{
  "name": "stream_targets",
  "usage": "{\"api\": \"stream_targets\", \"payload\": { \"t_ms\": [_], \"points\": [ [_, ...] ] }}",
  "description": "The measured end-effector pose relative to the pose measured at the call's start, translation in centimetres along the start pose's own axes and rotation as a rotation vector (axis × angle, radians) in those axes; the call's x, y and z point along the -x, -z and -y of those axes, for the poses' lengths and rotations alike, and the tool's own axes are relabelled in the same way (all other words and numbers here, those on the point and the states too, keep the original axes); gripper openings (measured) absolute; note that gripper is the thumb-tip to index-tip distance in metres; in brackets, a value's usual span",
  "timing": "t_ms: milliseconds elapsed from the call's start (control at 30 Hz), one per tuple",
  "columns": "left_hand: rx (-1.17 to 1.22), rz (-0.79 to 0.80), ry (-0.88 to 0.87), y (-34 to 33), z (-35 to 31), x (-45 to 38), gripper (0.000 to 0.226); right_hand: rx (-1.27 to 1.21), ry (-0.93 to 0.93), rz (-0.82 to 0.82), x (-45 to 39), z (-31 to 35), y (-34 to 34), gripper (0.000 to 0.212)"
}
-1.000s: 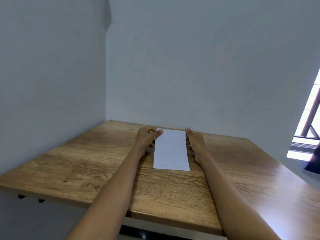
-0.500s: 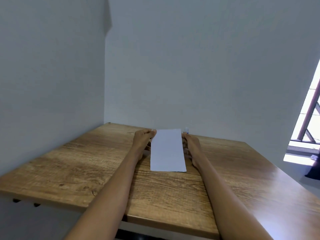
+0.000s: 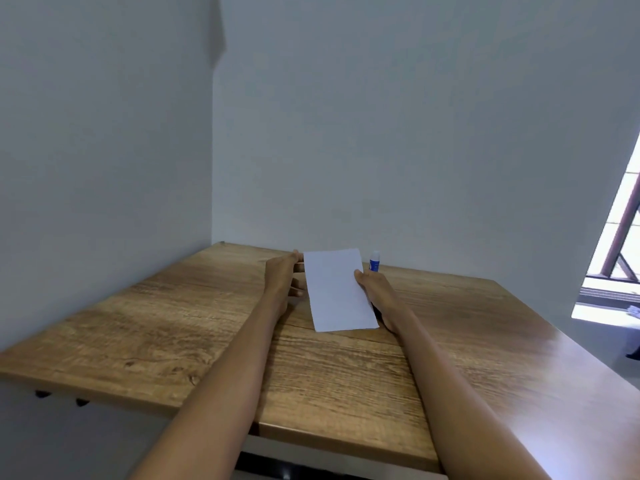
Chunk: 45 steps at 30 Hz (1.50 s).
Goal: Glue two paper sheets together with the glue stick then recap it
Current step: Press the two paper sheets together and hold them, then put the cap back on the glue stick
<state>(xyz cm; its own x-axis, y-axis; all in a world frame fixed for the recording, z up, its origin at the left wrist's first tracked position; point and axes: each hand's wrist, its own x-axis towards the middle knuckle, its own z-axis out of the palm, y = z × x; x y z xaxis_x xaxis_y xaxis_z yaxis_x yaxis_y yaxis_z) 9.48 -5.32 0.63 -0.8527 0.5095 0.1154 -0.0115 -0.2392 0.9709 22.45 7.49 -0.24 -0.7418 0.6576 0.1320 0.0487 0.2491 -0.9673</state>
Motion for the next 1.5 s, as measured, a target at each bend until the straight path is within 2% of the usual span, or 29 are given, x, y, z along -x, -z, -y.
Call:
{"api": "stream_targets", "payload": {
  "t_ms": [133, 267, 333, 433, 533, 633, 700, 767, 867, 1000, 1133, 1267, 1333, 1433, 1500],
  "points": [
    [-0.091, 0.168, 0.019, -0.3, 0.3, 0.3, 0.040, -0.013, 0.052, -0.127, 0.1, 0.1, -0.2, 0.037],
    [-0.301, 0.410, -0.097, -0.4, 0.9, 1.1, 0.028, 0.126, 0.137, -0.436, 0.7, 0.3, 0.2, 0.047],
    [-0.326, 0.424, -0.136, -0.8, 0.9, 1.9, 0.023, 0.229, 0.113, -0.561, 1.1, 0.2, 0.6, 0.050],
    [-0.310, 0.352, -0.164, -1.6, 0.7, 3.3, 0.017, 0.313, 0.094, -0.629, 2.1, 0.1, 0.9, 0.048],
    [-0.324, 0.291, -0.235, -3.3, 0.9, 4.2, 0.022, 0.442, 0.140, -0.651, 3.0, 0.0, 2.4, 0.045],
    [-0.367, 0.250, -0.292, -6.8, 1.1, 4.8, 0.039, 0.593, 0.155, -0.696, 3.3, -0.1, 5.6, 0.050],
    [-0.438, 0.263, -0.286, -9.8, 1.6, 4.8, 0.054, 0.697, 0.100, -0.734, 3.4, -0.9, 8.2, 0.053],
    [-0.548, 0.294, -0.281, -12.9, 2.6, 4.6, 0.058, 0.776, 0.015, -0.749, 3.3, -2.0, 10.9, 0.054],
    [-0.677, 0.358, -0.287, -16.4, 4.0, 4.2, 0.054, 0.924, -0.106, -0.681, 2.7, -3.1, 14.0, 0.051],
    [-0.844, 0.425, -0.313, -18.2, 5.0, 3.9, 0.040, 1.115, -0.177, -0.607, 2.0, -3.5, 15.5, 0.043],
    [-1.077, 0.428, -0.418, -18.7, 5.4, 4.0, 0.029, 1.181, -0.212, -0.590, 1.7, -3.8, 15.5, 0.034],
    [-1.161, 0.437, -0.452, -18.8, 5.2, 4.6, 0.033, 1.202, -0.291, -0.589, 2.1, -3.8, 15.6, 0.040],
    [-1.148, 0.437, -0.447, -18.3, 4.9, 4.9, 0.037, 1.229, -0.231, -0.640, 2.4, -3.5, 15.5, 0.042],
    [-1.092, 0.385, -0.461, -16.6, 4.2, 5.0, 0.030, 1.251, 0.032, -0.726, 2.9, -2.5, 14.8, 0.031],
    [-1.061, 0.323, -0.482, -14.7, 3.3, 4.9, 0.027, 1.220, 0.175, -0.628, 3.0, -1.9, 13.7, 0.031]
  ]
}}
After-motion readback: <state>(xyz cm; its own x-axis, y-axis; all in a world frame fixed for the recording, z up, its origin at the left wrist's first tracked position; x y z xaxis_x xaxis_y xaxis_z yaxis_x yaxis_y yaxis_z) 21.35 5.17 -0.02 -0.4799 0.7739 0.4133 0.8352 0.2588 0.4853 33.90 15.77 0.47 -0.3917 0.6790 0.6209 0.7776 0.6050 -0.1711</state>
